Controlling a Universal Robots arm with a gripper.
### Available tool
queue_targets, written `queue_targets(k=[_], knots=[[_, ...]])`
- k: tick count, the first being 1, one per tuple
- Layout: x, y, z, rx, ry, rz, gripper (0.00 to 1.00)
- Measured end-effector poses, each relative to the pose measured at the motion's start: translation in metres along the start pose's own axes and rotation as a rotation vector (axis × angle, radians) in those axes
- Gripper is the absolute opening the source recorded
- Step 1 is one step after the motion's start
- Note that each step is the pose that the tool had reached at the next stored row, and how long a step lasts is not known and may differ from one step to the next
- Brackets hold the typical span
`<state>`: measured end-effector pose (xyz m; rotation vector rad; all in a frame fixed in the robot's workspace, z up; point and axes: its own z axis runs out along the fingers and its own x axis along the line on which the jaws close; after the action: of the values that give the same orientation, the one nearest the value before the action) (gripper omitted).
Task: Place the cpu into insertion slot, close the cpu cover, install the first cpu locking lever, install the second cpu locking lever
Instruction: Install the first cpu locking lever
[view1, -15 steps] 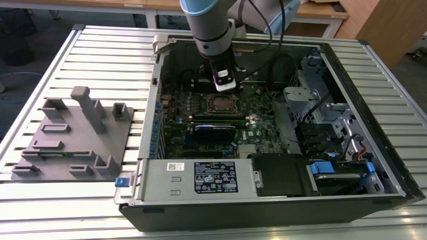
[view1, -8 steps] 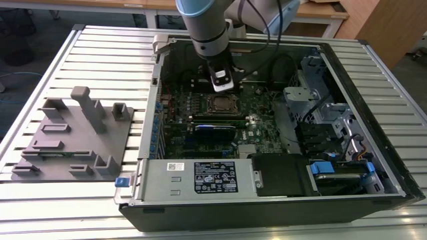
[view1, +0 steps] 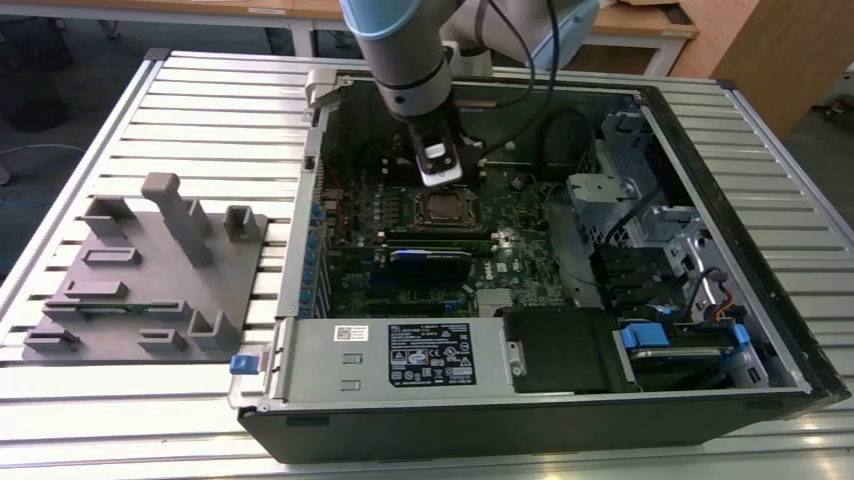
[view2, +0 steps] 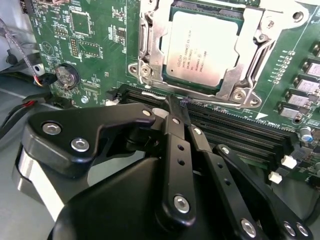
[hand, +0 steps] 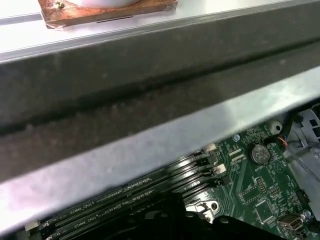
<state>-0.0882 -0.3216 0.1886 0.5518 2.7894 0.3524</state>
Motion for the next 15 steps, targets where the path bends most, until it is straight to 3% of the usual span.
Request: queue_targets(k=[3, 8, 15], knots=[[0.0006, -0.0005, 0.0015, -0.0028, -0.0056, -0.001, 0.1], [0.0007, -0.0006, 0.0016, -0.0022, -0.0065, -0.001, 0.1], [0.0008, -0.0007, 0.002, 0.0088, -0.0107, -0.005, 0.1]])
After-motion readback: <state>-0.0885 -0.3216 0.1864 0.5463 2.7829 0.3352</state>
